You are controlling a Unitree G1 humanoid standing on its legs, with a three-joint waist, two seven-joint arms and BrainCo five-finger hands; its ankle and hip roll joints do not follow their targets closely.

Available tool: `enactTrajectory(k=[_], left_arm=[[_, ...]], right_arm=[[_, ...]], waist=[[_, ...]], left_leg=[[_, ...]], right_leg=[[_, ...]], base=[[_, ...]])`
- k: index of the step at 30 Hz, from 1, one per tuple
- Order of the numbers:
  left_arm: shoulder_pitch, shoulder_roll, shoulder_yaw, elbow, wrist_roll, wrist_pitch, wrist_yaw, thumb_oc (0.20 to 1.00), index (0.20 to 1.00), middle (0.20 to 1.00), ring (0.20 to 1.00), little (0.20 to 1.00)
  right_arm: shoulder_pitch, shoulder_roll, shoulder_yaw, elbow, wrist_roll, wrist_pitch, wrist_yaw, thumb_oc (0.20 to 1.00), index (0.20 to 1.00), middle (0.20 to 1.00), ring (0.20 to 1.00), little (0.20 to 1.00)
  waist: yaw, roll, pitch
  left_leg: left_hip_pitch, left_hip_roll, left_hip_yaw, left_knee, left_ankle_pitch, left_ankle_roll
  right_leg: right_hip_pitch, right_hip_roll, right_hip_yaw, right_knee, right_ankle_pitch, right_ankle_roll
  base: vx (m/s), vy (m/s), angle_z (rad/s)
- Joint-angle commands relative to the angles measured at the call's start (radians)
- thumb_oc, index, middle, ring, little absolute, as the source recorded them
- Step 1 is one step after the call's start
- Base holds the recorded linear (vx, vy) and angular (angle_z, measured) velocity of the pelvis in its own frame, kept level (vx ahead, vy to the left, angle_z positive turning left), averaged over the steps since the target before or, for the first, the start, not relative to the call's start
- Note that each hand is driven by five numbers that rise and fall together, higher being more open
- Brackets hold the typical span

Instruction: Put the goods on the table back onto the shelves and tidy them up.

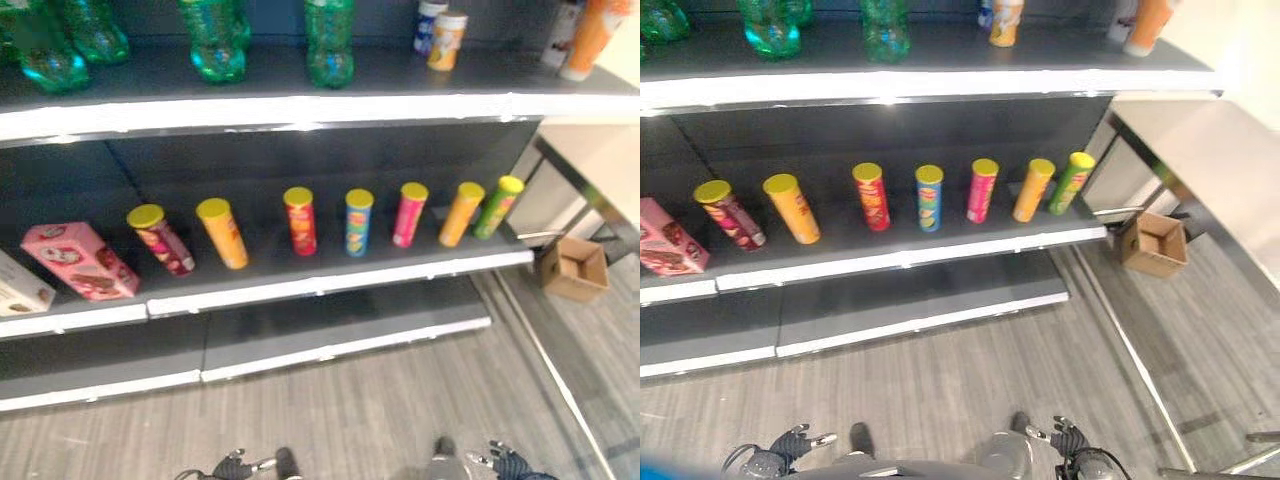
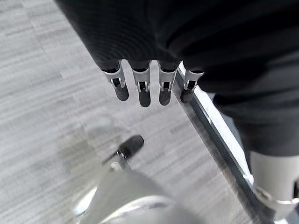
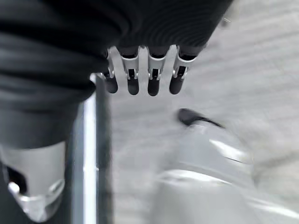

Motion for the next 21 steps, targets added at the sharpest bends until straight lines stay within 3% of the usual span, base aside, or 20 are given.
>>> enactTrajectory(k=[1, 3, 5, 6, 7, 8, 9, 11, 12, 13, 14, 15, 16, 18, 21], left_arm=[[-0.072, 0.013, 0.044, -0.013, -0.062, -0.015, 0.013, 1.000, 1.000, 1.000, 1.000, 1.000], [-0.071, -0.001, 0.049, -0.017, -0.086, -0.017, 0.014, 1.000, 1.000, 1.000, 1.000, 1.000], [-0.072, -0.016, 0.046, -0.024, -0.101, -0.020, 0.008, 1.000, 1.000, 1.000, 1.000, 1.000], [-0.072, -0.017, 0.046, -0.024, -0.101, -0.020, 0.009, 1.000, 1.000, 1.000, 1.000, 1.000], [-0.081, -0.028, 0.039, -0.031, -0.108, -0.019, 0.010, 1.000, 1.000, 1.000, 1.000, 1.000], [-0.081, -0.028, 0.039, -0.031, -0.108, -0.019, 0.010, 1.000, 1.000, 1.000, 1.000, 1.000], [-0.083, -0.041, 0.034, -0.037, -0.116, -0.022, 0.011, 1.000, 1.000, 1.000, 1.000, 1.000], [-0.084, -0.059, 0.021, -0.024, -0.120, -0.029, 0.009, 1.000, 1.000, 1.000, 1.000, 1.000], [-0.085, -0.067, 0.015, -0.015, -0.118, -0.029, 0.005, 1.000, 1.000, 1.000, 1.000, 1.000], [-0.086, -0.073, 0.009, -0.008, -0.116, -0.031, 0.005, 1.000, 1.000, 1.000, 1.000, 1.000], [-0.086, -0.073, 0.009, -0.008, -0.116, -0.031, 0.005, 1.000, 1.000, 1.000, 1.000, 1.000], [-0.089, -0.079, 0.000, -0.001, -0.108, -0.033, 0.004, 1.000, 1.000, 1.000, 1.000, 1.000], [-0.091, -0.080, -0.003, -0.003, -0.108, -0.032, 0.005, 1.000, 1.000, 1.000, 1.000, 1.000], [-0.110, -0.068, -0.006, 0.001, -0.099, -0.030, 0.004, 1.000, 1.000, 1.000, 1.000, 1.000], [-0.102, -0.072, 0.001, 0.027, -0.086, -0.023, 0.007, 1.000, 1.000, 1.000, 1.000, 1.000]], right_arm=[[-0.053, -0.094, 0.017, -0.017, -0.038, -0.002, -0.041, 1.000, 1.000, 1.000, 1.000, 1.000], [-0.036, -0.100, 0.018, -0.001, -0.038, -0.003, -0.049, 1.000, 1.000, 1.000, 1.000, 1.000], [-0.026, -0.108, 0.027, 0.027, -0.051, -0.003, -0.055, 1.000, 1.000, 1.000, 1.000, 1.000], [-0.026, -0.109, 0.027, 0.027, -0.051, -0.003, -0.055, 1.000, 1.000, 1.000, 1.000, 1.000], [-0.042, -0.121, 0.038, 0.058, -0.062, -0.002, -0.066, 1.000, 1.000, 1.000, 1.000, 1.000], [-0.042, -0.121, 0.038, 0.058, -0.062, -0.002, -0.066, 1.000, 1.000, 1.000, 1.000, 1.000], [-0.056, -0.123, 0.052, 0.104, -0.086, 0.004, -0.071, 1.000, 1.000, 1.000, 1.000, 1.000], [-0.064, -0.120, 0.061, 0.146, -0.096, 0.006, -0.073, 1.000, 1.000, 1.000, 1.000, 1.000], [-0.067, -0.119, 0.060, 0.156, -0.091, 0.004, -0.072, 1.000, 1.000, 1.000, 1.000, 1.000], [-0.071, -0.120, 0.053, 0.167, -0.084, 0.003, -0.077, 1.000, 1.000, 1.000, 1.000, 1.000], [-0.071, -0.120, 0.053, 0.167, -0.084, 0.003, -0.077, 1.000, 1.000, 1.000, 1.000, 1.000], [-0.076, -0.119, 0.035, 0.179, -0.063, 0.000, -0.085, 1.000, 1.000, 1.000, 1.000, 1.000], [-0.083, -0.118, 0.030, 0.190, -0.054, -0.001, -0.090, 1.000, 1.000, 1.000, 1.000, 1.000], [-0.101, -0.112, 0.041, 0.180, -0.048, -0.005, -0.098, 1.000, 1.000, 1.000, 1.000, 1.000], [-0.099, -0.099, 0.032, 0.167, -0.048, -0.006, -0.108, 1.000, 1.000, 1.000, 1.000, 1.000]], waist=[[-0.019, 0.023, 0.002], [-0.028, 0.051, 0.003], [-0.037, 0.074, 0.009], [-0.037, 0.076, 0.009], [-0.034, 0.073, 0.020], [-0.034, 0.073, 0.019], [-0.013, 0.049, 0.030], [0.009, 0.031, 0.037], [0.014, 0.035, 0.037], [0.015, 0.045, 0.034], [0.015, 0.045, 0.035], [0.015, 0.063, 0.030], [0.018, 0.071, 0.033], [0.031, 0.090, 0.050], [0.024, 0.098, 0.043]], left_leg=[[0.027, 0.076, 0.018, 0.106, -0.127, -0.051], [0.013, 0.144, 0.010, 0.134, -0.020, -0.078], [0.013, 0.185, -0.004, 0.167, 0.085, -0.086], [0.014, 0.187, -0.004, 0.166, 0.086, -0.087], [-0.028, 0.178, -0.055, 0.241, 0.120, -0.051], [-0.029, 0.178, -0.055, 0.241, 0.120, -0.051], [-0.082, 0.051, -0.198, 0.311, 0.008, 0.002], [-0.122, -0.119, -0.320, 0.316, -0.152, 0.041], [-0.122, -0.173, -0.350, 0.282, -0.184, 0.055], [-0.124, -0.214, -0.367, 0.244, -0.182, 0.064], [-0.124, -0.214, -0.367, 0.244, -0.182, 0.064], [-0.165, -0.282, -0.374, 0.187, -0.146, 0.081], [-0.189, -0.300, -0.365, 0.165, -0.121, 0.082], [-0.241, -0.311, -0.326, 0.124, -0.055, 0.066], [-0.183, -0.304, -0.314, 0.089, -0.059, 0.089]], right_leg=[[0.030, 0.103, 0.009, -0.079, 0.011, 0.006], [0.038, 0.178, 0.022, -0.078, -0.038, -0.028], [0.058, 0.247, 0.025, -0.093, -0.071, -0.064], [0.059, 0.249, 0.025, -0.094, -0.071, -0.066], [0.061, 0.292, 0.041, -0.128, -0.068, -0.101], [0.061, 0.292, 0.041, -0.128, -0.068, -0.101], [0.063, 0.305, 0.088, -0.147, -0.073, -0.115], [0.072, 0.319, 0.149, -0.155, -0.082, -0.120], [0.078, 0.334, 0.171, -0.158, -0.084, -0.121], [0.076, 0.348, 0.185, -0.161, -0.084, -0.121], [0.077, 0.348, 0.185, -0.161, -0.084, -0.121], [0.080, 0.373, 0.199, -0.166, -0.082, -0.122], [0.081, 0.386, 0.205, -0.166, -0.081, -0.122], [0.092, 0.436, 0.237, -0.154, -0.097, -0.135], [0.114, 0.453, 0.256, -0.125, -0.130, -0.140]], base=[[0.01, -0.716, -0.93], [0.01, -0.561, -0.70], [0.02, -0.354, -0.36], [-0.02, -0.407, -0.42], [-0.03, -0.263, -0.37], [0.00, -0.464, -0.42], [0.07, -0.286, -0.50], [0.12, -0.284, -0.65], [0.13, -0.123, -1.36], [0.08, -0.042, -1.64], [0.12, -0.033, -1.45], [0.11, -0.041, -0.74], [0.15, -0.052, -0.90], [0.19, 0.014, -0.80], [0.22, 0.093, -0.29]])
